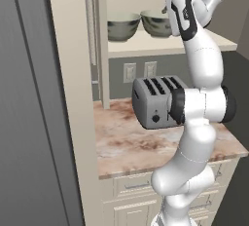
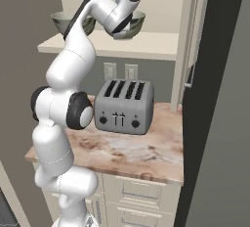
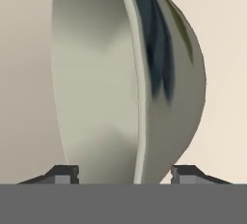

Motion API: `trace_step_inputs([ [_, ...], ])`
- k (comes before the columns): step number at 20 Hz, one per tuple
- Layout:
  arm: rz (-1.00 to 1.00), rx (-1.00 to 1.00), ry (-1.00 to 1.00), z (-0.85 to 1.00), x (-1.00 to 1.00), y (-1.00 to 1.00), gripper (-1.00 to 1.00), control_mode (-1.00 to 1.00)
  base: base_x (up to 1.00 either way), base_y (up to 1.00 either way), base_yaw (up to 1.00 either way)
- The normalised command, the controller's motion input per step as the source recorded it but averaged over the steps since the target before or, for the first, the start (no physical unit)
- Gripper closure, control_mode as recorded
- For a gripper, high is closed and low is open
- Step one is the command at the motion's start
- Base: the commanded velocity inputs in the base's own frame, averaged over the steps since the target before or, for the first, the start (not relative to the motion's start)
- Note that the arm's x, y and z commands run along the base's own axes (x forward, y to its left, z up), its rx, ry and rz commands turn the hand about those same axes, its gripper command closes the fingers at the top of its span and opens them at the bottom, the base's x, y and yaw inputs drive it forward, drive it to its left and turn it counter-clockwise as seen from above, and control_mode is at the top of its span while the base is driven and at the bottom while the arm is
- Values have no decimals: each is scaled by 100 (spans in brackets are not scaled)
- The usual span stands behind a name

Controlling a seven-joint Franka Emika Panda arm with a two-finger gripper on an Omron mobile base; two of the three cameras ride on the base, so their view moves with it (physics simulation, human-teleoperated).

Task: Pick up the bowls from the cabinet and place each bowl in front of a stool on the dining counter.

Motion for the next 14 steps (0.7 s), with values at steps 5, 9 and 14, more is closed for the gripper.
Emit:
trace_step_inputs([
  [5, 0, 0, 0, 0, 0, 0, 100, -100, 0, 0, 0],
  [9, 0, 0, 0, 0, 0, 0, 100, -100, 0, 0, 0],
  [14, 0, 0, -1, 0, -3, 0, 100, -100, 0, 0, 0],
])
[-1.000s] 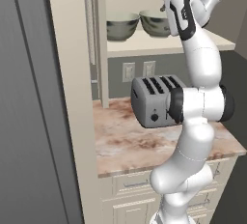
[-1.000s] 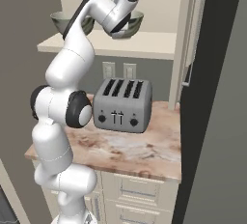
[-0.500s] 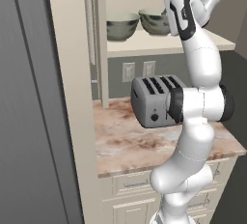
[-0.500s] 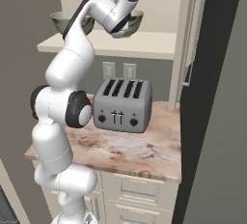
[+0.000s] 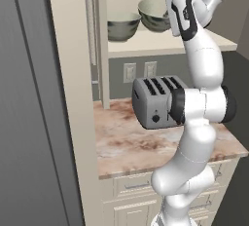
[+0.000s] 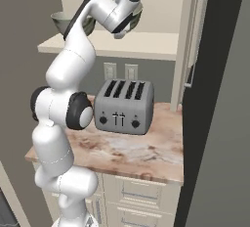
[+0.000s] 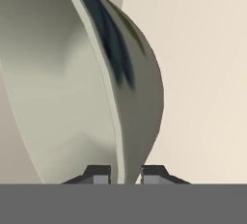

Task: Pick up the bowls from the cabinet and place each bowl in front of a stool on the dining counter.

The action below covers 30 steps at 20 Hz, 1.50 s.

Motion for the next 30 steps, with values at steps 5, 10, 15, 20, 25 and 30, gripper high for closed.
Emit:
trace_step_inputs([
  [5, 0, 0, -5, 0, -23, 0, 100, -100, 0, 0, 0],
  [10, 0, 0, 0, 0, -45, 0, 100, -100, 0, 0, 0],
  [15, -1, 0, 0, 0, -68, -5, 100, -100, 0, 0, 0],
  [20, -4, 0, 3, -9, -100, -9, 100, -100, 0, 0, 0],
  [25, -1, 0, 12, -40, -100, 0, 100, -100, 0, 0, 0],
  [30, 0, 0, 14, -36, -100, 0, 100, -100, 0, 0, 0],
])
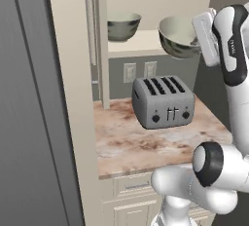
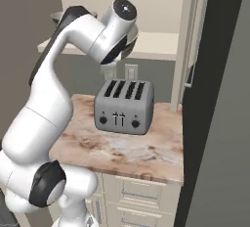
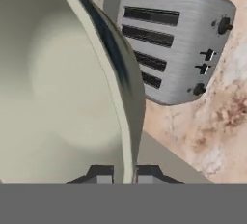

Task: Pick up the bowls from the cabinet and place each bowl in front of a stool on the dining counter.

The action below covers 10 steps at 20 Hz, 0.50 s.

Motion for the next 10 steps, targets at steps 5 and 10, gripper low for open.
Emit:
trace_step_inputs([
  [5, 0, 1, 19, -19, -100, 0, 100, -100, 0, 0, 0],
  [10, 0, 0, 22, 0, -83, 0, 100, -100, 0, 0, 0],
])
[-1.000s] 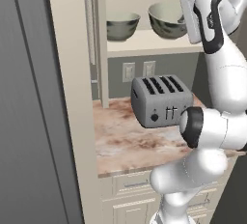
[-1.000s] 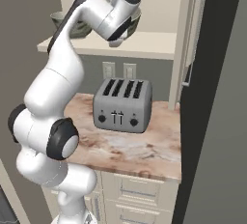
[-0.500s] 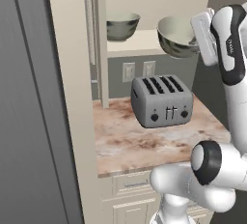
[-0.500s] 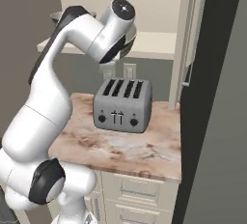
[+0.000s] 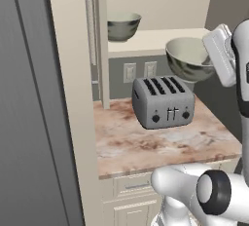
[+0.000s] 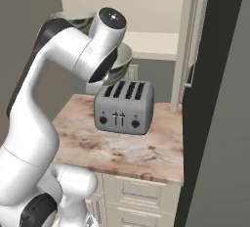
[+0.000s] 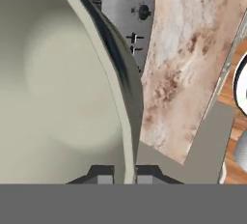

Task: Pick up the bowls from the cabinet and place each bowl in front of a stool on the dining counter.

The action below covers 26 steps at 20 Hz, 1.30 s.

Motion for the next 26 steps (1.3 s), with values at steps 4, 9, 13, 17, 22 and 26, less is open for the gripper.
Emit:
trace_step_inputs([
  [4, 0, 0, 21, 0, -33, 0, 100, -100, 0, 0, 0],
  [9, 0, 0, 12, 0, 0, 0, 100, -100, 0, 0, 0],
  [13, 1, 0, 12, -4, 0, 0, 100, -100, 0, 0, 0],
  [17, 1, 0, 5, -19, -42, 0, 100, -100, 0, 0, 0],
  [22, 0, 0, 0, 0, 0, 0, 100, 100, -100, -3, -2],
  [26, 0, 0, 0, 0, 0, 0, 100, 100, -100, -33, -48],
])
